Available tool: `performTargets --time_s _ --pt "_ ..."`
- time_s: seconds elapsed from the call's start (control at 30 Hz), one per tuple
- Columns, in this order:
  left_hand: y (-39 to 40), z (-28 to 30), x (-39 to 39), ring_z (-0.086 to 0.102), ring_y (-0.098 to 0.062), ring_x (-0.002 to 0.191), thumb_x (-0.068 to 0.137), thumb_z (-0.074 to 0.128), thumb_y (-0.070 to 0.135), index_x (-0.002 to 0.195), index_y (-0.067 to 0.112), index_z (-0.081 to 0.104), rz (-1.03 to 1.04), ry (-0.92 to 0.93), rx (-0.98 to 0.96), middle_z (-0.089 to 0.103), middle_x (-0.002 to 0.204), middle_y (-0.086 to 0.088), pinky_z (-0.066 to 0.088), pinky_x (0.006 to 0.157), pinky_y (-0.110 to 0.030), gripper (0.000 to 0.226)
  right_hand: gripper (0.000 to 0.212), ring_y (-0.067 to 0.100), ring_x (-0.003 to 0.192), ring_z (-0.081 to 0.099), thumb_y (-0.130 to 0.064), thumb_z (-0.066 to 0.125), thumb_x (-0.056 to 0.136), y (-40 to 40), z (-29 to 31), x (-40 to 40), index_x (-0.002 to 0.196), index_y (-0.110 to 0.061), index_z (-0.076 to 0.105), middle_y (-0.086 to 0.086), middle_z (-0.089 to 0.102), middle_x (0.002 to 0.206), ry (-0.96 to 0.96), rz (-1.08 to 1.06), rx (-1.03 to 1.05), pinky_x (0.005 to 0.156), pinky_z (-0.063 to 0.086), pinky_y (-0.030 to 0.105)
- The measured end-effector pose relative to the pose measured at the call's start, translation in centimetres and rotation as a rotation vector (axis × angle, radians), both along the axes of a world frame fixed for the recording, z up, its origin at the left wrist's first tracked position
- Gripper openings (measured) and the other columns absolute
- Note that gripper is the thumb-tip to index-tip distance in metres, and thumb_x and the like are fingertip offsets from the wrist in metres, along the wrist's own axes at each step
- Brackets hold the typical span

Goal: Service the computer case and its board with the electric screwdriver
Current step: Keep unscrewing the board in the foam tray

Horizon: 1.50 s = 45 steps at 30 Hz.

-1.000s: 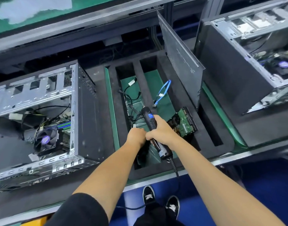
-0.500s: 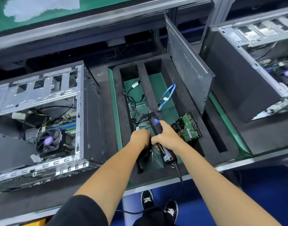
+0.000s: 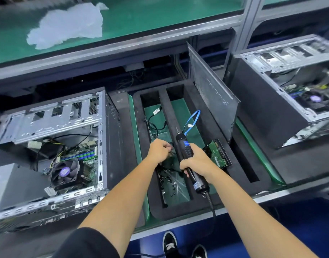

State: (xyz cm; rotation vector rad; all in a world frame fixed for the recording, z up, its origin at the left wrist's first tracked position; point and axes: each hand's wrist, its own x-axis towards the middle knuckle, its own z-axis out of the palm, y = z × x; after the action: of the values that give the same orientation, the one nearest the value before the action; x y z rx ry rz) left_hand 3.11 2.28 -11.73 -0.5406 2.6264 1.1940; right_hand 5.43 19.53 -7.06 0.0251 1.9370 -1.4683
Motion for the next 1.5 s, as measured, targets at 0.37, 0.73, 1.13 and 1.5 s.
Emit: performTargets --time_s 0.37,0.73,1.13,1.5 --pt "0.8 -1.5 2.2 0.062 -0.032 0.088 0.08 0.056 0.0 0.093 0.003 0.063 -0.571 -0.187 -0.623 0.064 0.098 -0.016 0.053 0.074 -0.037 0.015 0.049 0.028 0.071 0.054 -0.003 0.068 0.065 0.1 -1.5 1.4 0.109 -0.011 0.047 0.014 0.051 0.09 -0.02 0.026 0.057 0.071 0.052 0.043" --pt "1.5 -4.5 3.7 0.065 -0.026 0.094 0.088 0.049 0.0 0.105 0.013 0.063 -0.837 -0.189 -1.069 0.068 0.103 -0.003 0.04 0.068 -0.028 0.026 0.058 0.022 0.075 0.053 -0.007 0.07 0.068 -0.3 -3.5 2.2 0.119 -0.022 0.045 0.012 0.055 0.097 0.105 0.019 0.137 0.07 0.051 0.039" --pt "2.0 -4.8 3.2 0.063 -0.03 0.098 0.09 0.045 0.002 0.112 0.01 0.058 -0.886 -0.224 -0.952 0.063 0.11 -0.007 0.049 0.072 -0.036 0.027 0.046 0.026 0.068 0.055 -0.004 0.068 0.071 -0.2 -3.9 2.0 0.111 -0.017 0.05 0.012 0.054 0.09 0.141 -0.019 0.093 0.07 0.056 0.049" --pt "1.6 -4.0 3.3 0.061 -0.031 0.092 0.084 0.053 0.006 0.106 0.008 0.055 -0.758 -0.197 -0.746 0.059 0.104 -0.01 0.045 0.063 -0.037 0.022 0.044 0.02 0.05 0.057 0.005 0.064 0.074 0.0 -3.7 1.9 0.111 -0.013 0.051 0.011 0.056 0.084 0.093 -0.054 0.036 0.051 0.051 0.03"
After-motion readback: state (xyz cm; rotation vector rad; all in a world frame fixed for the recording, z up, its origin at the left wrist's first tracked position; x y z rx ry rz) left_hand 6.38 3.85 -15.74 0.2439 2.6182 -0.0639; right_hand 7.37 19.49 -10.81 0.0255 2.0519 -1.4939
